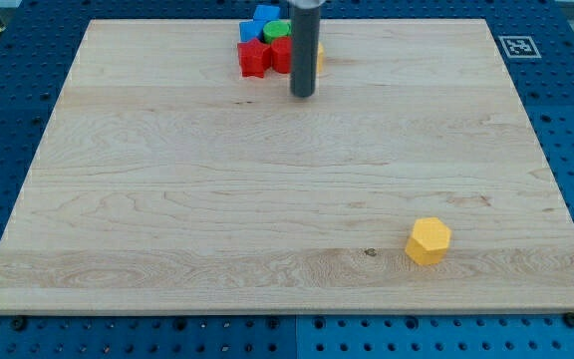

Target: Push the yellow hexagon upwards

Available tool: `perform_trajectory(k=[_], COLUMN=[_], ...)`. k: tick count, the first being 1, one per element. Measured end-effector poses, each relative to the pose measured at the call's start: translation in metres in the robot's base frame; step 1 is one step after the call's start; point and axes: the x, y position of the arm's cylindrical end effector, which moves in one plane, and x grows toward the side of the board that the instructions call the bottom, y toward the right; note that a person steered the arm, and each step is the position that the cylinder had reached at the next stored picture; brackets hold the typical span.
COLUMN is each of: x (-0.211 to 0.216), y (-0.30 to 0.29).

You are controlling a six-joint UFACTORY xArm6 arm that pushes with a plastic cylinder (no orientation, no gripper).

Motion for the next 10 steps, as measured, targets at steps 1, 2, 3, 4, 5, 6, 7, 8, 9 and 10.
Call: perform_trajectory(k=[1, 2, 3, 4, 5, 6, 7, 8, 9, 10], x=[0.076, 0.174, 0.254, 0.256, 0.256, 0.255, 0.234, 0.211, 0.193, 0.174], y=[-0.028, -0.022, 0.016, 0.046, 0.12, 0.14, 0.139, 0.133, 0.129, 0.129])
